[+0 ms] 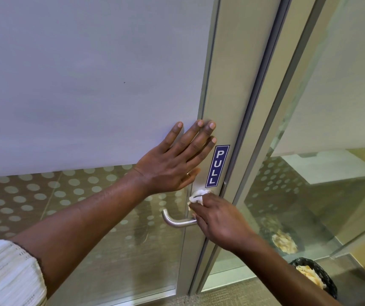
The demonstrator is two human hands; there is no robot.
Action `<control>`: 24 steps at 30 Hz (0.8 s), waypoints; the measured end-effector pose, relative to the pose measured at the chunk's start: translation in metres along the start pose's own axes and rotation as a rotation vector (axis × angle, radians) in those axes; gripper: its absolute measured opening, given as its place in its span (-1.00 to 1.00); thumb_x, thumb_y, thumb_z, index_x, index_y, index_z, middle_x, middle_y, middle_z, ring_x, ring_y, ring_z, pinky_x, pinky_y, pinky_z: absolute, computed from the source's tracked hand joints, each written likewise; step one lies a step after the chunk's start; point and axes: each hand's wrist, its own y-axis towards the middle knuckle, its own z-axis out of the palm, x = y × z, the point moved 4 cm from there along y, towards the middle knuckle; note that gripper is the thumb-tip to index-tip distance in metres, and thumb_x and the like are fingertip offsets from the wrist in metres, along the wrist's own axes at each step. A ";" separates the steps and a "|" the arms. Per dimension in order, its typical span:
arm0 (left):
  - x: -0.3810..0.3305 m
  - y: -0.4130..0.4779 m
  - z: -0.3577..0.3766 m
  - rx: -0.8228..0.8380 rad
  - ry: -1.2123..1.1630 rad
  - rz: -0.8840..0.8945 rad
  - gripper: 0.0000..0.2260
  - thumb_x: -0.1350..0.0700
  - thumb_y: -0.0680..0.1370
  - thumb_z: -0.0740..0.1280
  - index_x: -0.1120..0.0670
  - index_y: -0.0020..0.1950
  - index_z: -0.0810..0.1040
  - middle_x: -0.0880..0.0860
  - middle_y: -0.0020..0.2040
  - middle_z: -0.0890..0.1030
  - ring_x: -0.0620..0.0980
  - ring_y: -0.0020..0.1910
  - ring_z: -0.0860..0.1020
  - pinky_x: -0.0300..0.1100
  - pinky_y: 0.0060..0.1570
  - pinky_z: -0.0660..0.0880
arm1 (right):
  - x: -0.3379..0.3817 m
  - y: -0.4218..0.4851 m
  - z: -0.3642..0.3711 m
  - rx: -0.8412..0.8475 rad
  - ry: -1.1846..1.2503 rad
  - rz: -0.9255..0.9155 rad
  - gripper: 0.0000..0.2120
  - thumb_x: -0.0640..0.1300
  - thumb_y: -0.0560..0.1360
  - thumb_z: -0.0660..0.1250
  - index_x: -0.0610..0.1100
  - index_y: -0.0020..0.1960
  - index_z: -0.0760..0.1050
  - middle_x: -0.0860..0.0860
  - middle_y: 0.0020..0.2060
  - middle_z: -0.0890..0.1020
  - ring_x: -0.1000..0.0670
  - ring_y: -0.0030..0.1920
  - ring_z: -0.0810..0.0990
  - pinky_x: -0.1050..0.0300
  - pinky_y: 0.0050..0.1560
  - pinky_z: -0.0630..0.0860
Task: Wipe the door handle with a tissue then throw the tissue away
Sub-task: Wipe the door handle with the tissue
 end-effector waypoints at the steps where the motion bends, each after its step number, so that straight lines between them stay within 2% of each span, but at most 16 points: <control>1: 0.000 0.000 0.000 0.002 -0.001 0.000 -0.36 -0.13 0.69 0.19 0.20 0.67 0.22 0.27 0.66 0.21 0.26 0.64 0.19 0.22 0.58 0.07 | -0.003 0.000 -0.003 0.002 -0.007 -0.015 -0.70 -0.02 0.60 0.20 -0.11 0.20 0.60 -0.04 0.16 0.62 -0.06 0.23 0.53 0.04 0.29 0.44; 3: 0.000 0.000 0.001 0.008 -0.009 0.002 -0.36 -0.13 0.70 0.17 0.20 0.68 0.21 0.27 0.66 0.20 0.27 0.64 0.17 0.23 0.59 0.04 | -0.010 -0.002 -0.013 -0.035 -0.020 0.017 -0.71 -0.03 0.58 0.26 -0.10 0.23 0.59 -0.04 0.17 0.61 -0.05 0.22 0.53 0.05 0.29 0.45; 5: 0.000 0.000 0.002 0.011 -0.004 0.004 -0.37 -0.13 0.70 0.16 0.20 0.68 0.20 0.27 0.66 0.20 0.27 0.64 0.17 0.23 0.59 0.03 | -0.019 -0.006 -0.019 -0.094 0.022 0.099 -0.71 -0.06 0.58 0.29 -0.08 0.26 0.58 -0.03 0.14 0.61 -0.05 0.17 0.55 0.07 0.18 0.52; 9: 0.000 -0.001 0.003 0.011 -0.017 0.001 -0.36 -0.13 0.71 0.16 0.20 0.68 0.19 0.28 0.66 0.19 0.26 0.65 0.15 0.22 0.60 -0.01 | -0.024 -0.024 -0.003 -0.199 0.188 0.262 -0.63 -0.10 0.59 0.28 -0.05 0.39 0.51 -0.03 0.26 0.58 -0.04 0.26 0.56 0.07 0.17 0.57; 13: 0.000 -0.001 0.004 0.010 -0.028 -0.004 -0.36 -0.13 0.70 0.17 0.21 0.68 0.20 0.28 0.66 0.17 0.27 0.65 0.12 0.23 0.60 -0.04 | -0.022 -0.042 0.018 -0.385 0.428 0.516 -0.57 -0.12 0.61 0.21 -0.06 0.47 0.44 -0.03 0.36 0.51 0.03 0.34 0.50 0.21 0.32 0.45; 15: 0.000 -0.001 0.004 0.010 -0.028 -0.003 -0.36 -0.13 0.70 0.18 0.21 0.68 0.20 0.28 0.66 0.18 0.27 0.65 0.12 0.23 0.60 -0.04 | -0.018 -0.045 0.029 -0.449 0.572 0.586 -0.54 -0.19 0.59 0.20 -0.10 0.49 0.41 -0.03 0.38 0.50 0.09 0.35 0.48 0.36 0.34 0.36; 17: 0.000 -0.001 0.005 0.010 -0.025 -0.001 -0.36 -0.14 0.70 0.17 0.20 0.68 0.21 0.28 0.66 0.18 0.27 0.65 0.13 0.23 0.60 -0.05 | -0.013 -0.046 0.038 -0.503 0.669 0.633 -0.52 -0.23 0.59 0.18 -0.14 0.50 0.39 -0.03 0.39 0.49 0.21 0.39 0.44 0.40 0.36 0.31; 20: 0.000 -0.001 0.005 0.007 -0.024 0.001 -0.36 -0.15 0.70 0.16 0.20 0.68 0.21 0.28 0.66 0.18 0.27 0.64 0.13 0.23 0.60 -0.07 | -0.010 -0.051 0.054 -0.580 0.807 0.734 -0.53 -0.20 0.60 0.16 -0.12 0.50 0.37 -0.02 0.40 0.49 0.23 0.43 0.39 0.34 0.41 0.30; 24: 0.000 -0.001 0.005 0.003 -0.027 0.001 -0.36 -0.14 0.70 0.17 0.21 0.68 0.21 0.28 0.66 0.18 0.27 0.64 0.14 0.23 0.60 -0.05 | -0.003 -0.059 0.087 -0.631 1.150 0.912 -0.58 -0.18 0.61 0.19 -0.08 0.47 0.44 -0.02 0.37 0.56 0.00 0.41 0.48 -0.08 0.45 0.40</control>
